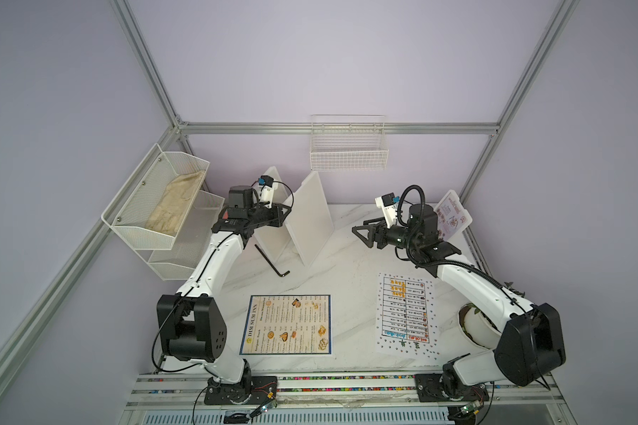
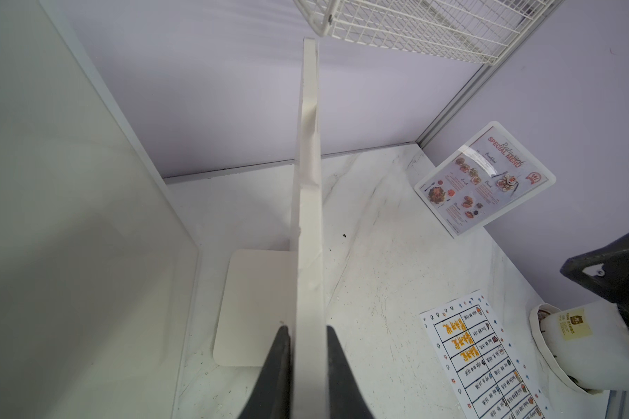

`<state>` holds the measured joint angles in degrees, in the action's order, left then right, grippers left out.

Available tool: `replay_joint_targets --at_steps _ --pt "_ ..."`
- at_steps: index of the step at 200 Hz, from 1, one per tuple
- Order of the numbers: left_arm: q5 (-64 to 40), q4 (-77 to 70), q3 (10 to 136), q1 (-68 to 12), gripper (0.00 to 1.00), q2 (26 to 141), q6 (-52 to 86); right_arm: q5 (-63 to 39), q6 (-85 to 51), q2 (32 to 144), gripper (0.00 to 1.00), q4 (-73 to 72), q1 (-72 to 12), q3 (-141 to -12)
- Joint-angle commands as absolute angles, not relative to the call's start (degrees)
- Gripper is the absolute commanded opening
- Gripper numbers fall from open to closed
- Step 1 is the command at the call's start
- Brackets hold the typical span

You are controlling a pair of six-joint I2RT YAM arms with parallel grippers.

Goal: Insert the menus into the narrow rack
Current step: Move the narrow rack to the center of the board.

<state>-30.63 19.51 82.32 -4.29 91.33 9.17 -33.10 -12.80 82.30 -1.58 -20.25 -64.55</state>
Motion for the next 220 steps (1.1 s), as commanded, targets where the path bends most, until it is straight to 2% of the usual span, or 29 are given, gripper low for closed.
replay_joint_targets --at_steps 1,19,34,111,143,179,192,206,220 --pt "-33.5 17.9 79.9 -7.2 0.15 87.6 8.8 -24.3 -13.4 78.8 0.74 -2.3 -20.1 -62.4" --pt "-34.0 17.8 79.1 -9.4 0.15 86.9 8.7 -18.7 -14.0 75.8 0.74 -1.9 -19.9 -61.1" --pt "-34.9 17.9 79.0 -11.0 0.15 86.9 8.9 -18.5 -15.0 75.3 0.74 -1.6 -18.4 -60.8" --pt "-38.7 17.9 80.1 -18.6 0.16 89.1 8.5 -33.3 -16.5 77.2 0.75 -1.8 -7.3 -60.2" --pt "-34.1 19.2 80.7 -18.6 0.37 89.5 7.9 -37.3 -14.1 80.0 0.77 -1.5 -5.7 -61.1" --pt "-29.2 19.3 79.0 -18.6 0.69 88.2 9.1 -40.3 -9.3 84.5 0.83 -1.4 -5.8 -63.1" --pt "-26.8 18.5 77.2 -18.6 0.76 87.2 10.4 -42.1 -8.5 86.8 0.88 -2.2 -5.8 -64.2" --pt "-25.2 16.0 74.5 -18.6 0.77 85.7 11.8 -43.1 -7.9 89.5 0.97 -3.2 -5.8 -65.6" --pt "-23.1 13.4 71.7 -18.6 0.78 84.5 15.2 -44.5 -7.9 92.7 0.97 -4.9 -5.8 -67.1"
